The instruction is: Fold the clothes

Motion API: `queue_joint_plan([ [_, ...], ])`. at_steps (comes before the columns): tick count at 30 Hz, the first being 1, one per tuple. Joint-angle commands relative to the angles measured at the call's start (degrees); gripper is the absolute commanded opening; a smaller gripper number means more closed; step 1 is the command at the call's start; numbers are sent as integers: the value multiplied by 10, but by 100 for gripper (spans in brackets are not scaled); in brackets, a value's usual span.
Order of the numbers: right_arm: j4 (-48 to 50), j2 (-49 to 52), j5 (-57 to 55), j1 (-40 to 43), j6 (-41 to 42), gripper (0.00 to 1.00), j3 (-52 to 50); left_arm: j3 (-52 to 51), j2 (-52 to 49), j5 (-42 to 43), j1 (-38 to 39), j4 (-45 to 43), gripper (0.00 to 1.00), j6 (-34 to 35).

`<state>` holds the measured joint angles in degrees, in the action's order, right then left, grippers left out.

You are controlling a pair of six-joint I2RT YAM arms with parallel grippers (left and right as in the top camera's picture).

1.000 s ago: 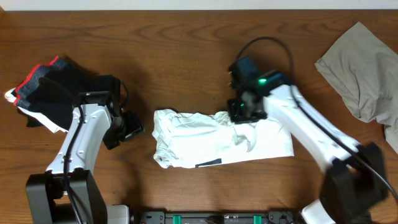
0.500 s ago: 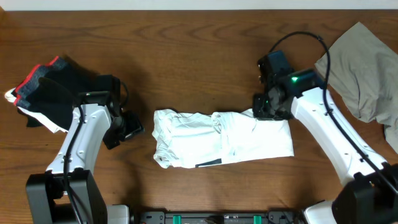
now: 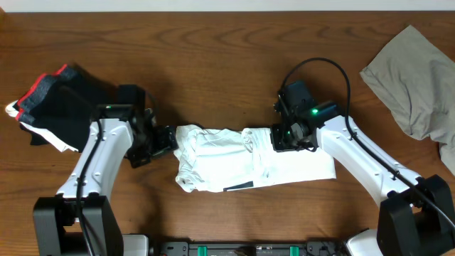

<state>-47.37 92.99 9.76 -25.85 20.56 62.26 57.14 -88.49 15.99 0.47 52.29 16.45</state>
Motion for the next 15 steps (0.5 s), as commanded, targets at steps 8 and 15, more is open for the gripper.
queue_joint_plan([
  [8,-2,4,8,1,2,26,-2,-29,-29,94,20,-56,90,-25],
  [15,-2,4,8,1,2,26,-2,-62,-51,139,20,-99,90,-40],
])
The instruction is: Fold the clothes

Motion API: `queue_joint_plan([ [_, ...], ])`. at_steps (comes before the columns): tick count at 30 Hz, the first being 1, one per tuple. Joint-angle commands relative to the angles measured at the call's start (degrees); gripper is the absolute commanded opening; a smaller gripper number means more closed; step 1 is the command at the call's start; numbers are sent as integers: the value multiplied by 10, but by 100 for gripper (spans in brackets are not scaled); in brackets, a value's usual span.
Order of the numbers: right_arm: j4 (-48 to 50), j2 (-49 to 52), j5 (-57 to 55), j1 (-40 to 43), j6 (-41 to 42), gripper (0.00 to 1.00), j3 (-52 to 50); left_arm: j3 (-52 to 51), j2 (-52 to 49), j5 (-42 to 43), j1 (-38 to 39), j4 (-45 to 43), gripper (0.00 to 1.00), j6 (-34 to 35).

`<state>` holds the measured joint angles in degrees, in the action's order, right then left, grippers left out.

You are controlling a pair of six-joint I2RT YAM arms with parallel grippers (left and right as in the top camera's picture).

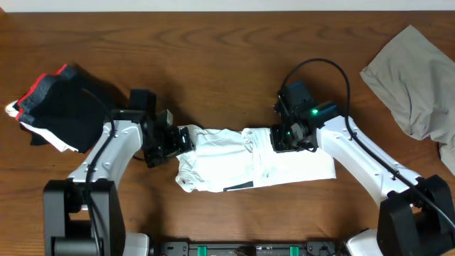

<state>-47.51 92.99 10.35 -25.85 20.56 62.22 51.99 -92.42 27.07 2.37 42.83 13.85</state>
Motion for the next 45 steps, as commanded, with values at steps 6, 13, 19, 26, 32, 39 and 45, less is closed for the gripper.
queue_joint_plan([
  [6,0,4,2,1,2,26,-2,-15,-49,35,1,-18,89,-14],
  [13,0,4,2,0,2,26,-2,-15,-106,110,3,-51,88,-19],
  [19,0,4,2,1,2,25,-2,-15,-112,115,7,-52,43,-32],
  [26,-2,4,2,1,2,22,-1,-14,-106,73,-6,-47,6,-38],
  [32,-22,-13,2,53,2,22,24,18,-72,-56,-68,13,6,-32],
  [39,-65,-55,2,161,-20,23,49,86,-43,-52,-173,68,6,-20],
  [45,-100,-51,1,222,-54,23,47,196,-40,-34,-207,194,6,-33],
])
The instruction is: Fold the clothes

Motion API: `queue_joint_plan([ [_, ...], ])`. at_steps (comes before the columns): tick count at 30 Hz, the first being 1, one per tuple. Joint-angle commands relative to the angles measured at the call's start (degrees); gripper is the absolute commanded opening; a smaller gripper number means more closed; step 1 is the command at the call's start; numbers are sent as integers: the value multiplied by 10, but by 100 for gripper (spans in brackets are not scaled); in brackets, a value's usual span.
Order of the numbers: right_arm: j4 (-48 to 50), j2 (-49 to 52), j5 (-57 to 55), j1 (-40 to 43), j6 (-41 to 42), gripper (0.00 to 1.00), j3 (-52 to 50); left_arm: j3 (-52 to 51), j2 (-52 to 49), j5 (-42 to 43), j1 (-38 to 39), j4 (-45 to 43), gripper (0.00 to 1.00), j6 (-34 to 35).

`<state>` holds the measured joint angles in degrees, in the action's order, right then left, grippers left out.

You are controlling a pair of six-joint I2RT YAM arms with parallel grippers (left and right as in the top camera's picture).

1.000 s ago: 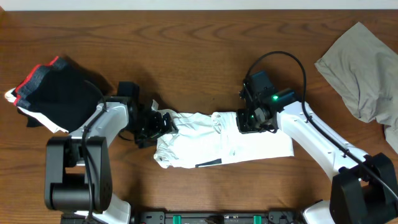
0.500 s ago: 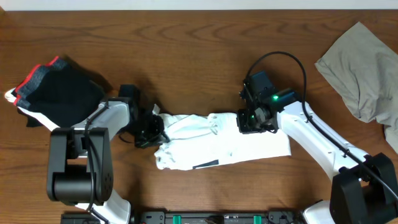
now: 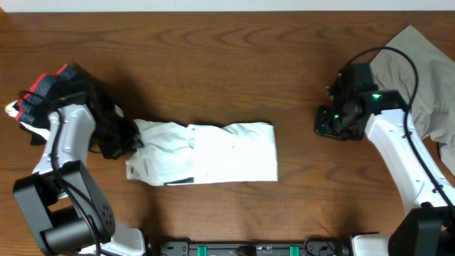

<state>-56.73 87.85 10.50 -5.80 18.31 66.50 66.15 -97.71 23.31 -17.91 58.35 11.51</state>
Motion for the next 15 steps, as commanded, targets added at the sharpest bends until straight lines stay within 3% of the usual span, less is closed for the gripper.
queue_joint_plan([
  [1,-8,1,0,26,-36,23,4,73,14,13,-3,60,6,-15],
  [9,-8,3,-4,35,-38,23,2,165,17,57,49,167,6,-16],
  [15,-10,4,-4,35,-38,23,0,181,18,169,122,168,6,-13],
])
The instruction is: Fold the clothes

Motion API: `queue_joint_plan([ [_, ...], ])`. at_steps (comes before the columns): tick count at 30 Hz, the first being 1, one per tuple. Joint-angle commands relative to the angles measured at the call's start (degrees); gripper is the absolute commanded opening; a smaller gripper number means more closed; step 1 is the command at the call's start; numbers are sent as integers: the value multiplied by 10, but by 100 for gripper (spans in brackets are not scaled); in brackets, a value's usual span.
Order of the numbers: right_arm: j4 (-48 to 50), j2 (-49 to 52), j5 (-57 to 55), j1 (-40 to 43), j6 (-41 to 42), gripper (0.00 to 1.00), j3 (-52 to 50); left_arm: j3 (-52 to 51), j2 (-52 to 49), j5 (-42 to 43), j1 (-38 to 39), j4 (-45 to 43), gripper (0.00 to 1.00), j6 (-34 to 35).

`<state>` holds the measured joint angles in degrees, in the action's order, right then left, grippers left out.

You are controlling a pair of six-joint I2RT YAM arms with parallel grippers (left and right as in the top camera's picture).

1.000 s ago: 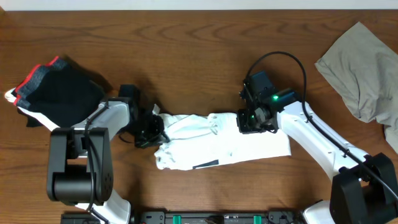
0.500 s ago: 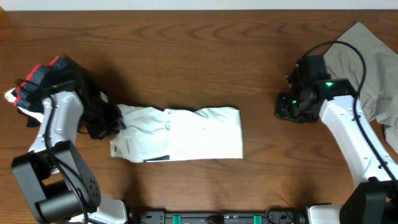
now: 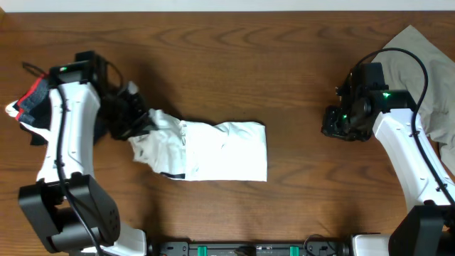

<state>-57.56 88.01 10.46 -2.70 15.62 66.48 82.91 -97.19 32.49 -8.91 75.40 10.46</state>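
A white folded garment lies left of the table's middle, a dark mark at its near edge. Its left end is bunched and drawn up toward my left gripper, which is shut on that end. My right gripper hangs well to the right of the garment and touches no cloth. Its fingers are too dark to tell whether they are open or shut.
A pile of dark clothes with red and white trim sits at the far left, partly under my left arm. A grey garment lies crumpled at the far right corner. Bare wooden table stretches between them.
My left arm has swung toward the far side. The white garment's left end is now bunched and pulled up, and its right edge has shifted slightly left. The right gripper has moved a little right.
The white garment lay at the table's middle, my right gripper on its upper right part and my left gripper beside its left end. The left gripper then reached that end. Later the garment lay further left, the right gripper clear of it. Now its left end is lifted.
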Motion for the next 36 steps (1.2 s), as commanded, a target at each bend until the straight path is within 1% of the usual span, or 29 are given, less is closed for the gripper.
queue_joint_plan([
  [1,-1,3,-3,4,-11,23,-2,14,13,89,46,-9,6,1],
  [5,1,3,-3,4,-11,23,-18,14,13,102,118,-69,6,34],
  [10,12,3,-3,4,-11,23,-44,13,12,98,221,-196,6,71],
  [12,14,3,-3,4,-11,23,-52,13,9,65,262,-238,7,93],
  [15,14,3,-3,4,-11,23,-58,13,1,5,318,-267,8,108],
  [19,12,3,-3,1,-11,23,-63,13,-15,-47,382,-273,10,109],
  [24,9,3,2,-13,-9,23,-63,13,-36,-66,432,-272,10,105],
  [30,-30,3,12,-36,-16,22,-63,13,-42,-66,448,-250,10,104],
  [33,-47,3,40,-52,-38,22,-63,13,-42,-66,450,-213,10,104],
  [36,-55,3,56,-67,-40,22,-63,13,-42,-66,455,-185,10,97],
])
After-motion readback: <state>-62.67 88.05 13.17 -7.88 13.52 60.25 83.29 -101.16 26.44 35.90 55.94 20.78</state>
